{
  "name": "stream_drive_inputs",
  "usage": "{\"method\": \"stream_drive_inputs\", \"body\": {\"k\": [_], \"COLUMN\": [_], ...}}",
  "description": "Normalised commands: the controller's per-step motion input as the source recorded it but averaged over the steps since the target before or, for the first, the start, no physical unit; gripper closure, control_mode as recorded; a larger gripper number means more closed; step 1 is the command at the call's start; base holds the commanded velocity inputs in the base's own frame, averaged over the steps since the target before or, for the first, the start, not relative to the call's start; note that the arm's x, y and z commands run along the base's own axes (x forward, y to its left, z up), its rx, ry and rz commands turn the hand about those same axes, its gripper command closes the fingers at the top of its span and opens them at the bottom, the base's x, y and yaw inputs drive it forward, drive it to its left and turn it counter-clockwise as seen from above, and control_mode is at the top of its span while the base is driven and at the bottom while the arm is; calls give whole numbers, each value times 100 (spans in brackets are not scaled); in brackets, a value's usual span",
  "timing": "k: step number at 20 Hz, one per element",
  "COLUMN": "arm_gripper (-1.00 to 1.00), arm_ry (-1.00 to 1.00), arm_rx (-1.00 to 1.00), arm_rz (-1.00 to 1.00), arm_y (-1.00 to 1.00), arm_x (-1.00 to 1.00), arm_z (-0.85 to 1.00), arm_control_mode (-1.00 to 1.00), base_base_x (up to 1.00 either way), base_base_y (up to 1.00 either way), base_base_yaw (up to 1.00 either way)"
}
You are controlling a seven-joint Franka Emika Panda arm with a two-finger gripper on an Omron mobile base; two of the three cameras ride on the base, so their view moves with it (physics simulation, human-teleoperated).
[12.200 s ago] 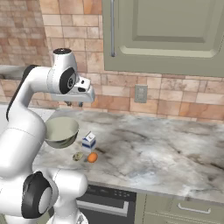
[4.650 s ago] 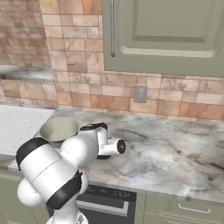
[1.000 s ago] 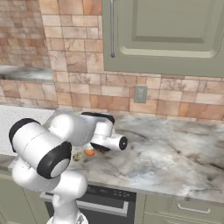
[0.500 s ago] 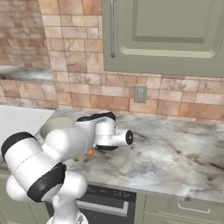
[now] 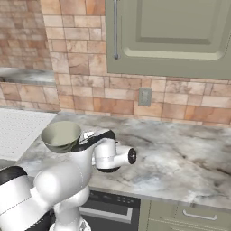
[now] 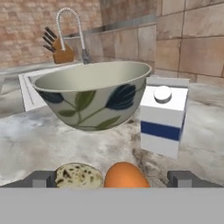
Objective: Gather the eggs and milk located in the vicinity of the sink area and place them right next to the bowl.
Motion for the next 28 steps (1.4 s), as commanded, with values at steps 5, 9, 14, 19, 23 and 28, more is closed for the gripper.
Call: {"method": "stream_drive_inputs", "body": {"k": [5, 9, 14, 19, 23, 28], "arm_gripper": [-100, -100, -100, -100, -100, -100], "arm_ry": [0, 0, 0, 0, 0, 0], "arm_rx": [0, 0, 0, 0, 0, 0], "arm_rz": [0, 0, 0, 0, 1, 2], "arm_y": [0, -10, -22, -10, 0, 0], "arm_x": [-22, -16, -3, 0, 0, 1], "arm_z": [-10, -12, -7, -7, -14, -12], "arm_control_mode": [-100, -100, -100, -100, -100, -100], "base_base_x": [0, 0, 0, 0, 0, 0], "base_base_y": [0, 0, 0, 0, 0, 0], "base_base_yaw": [0, 0, 0, 0, 0, 0]}}
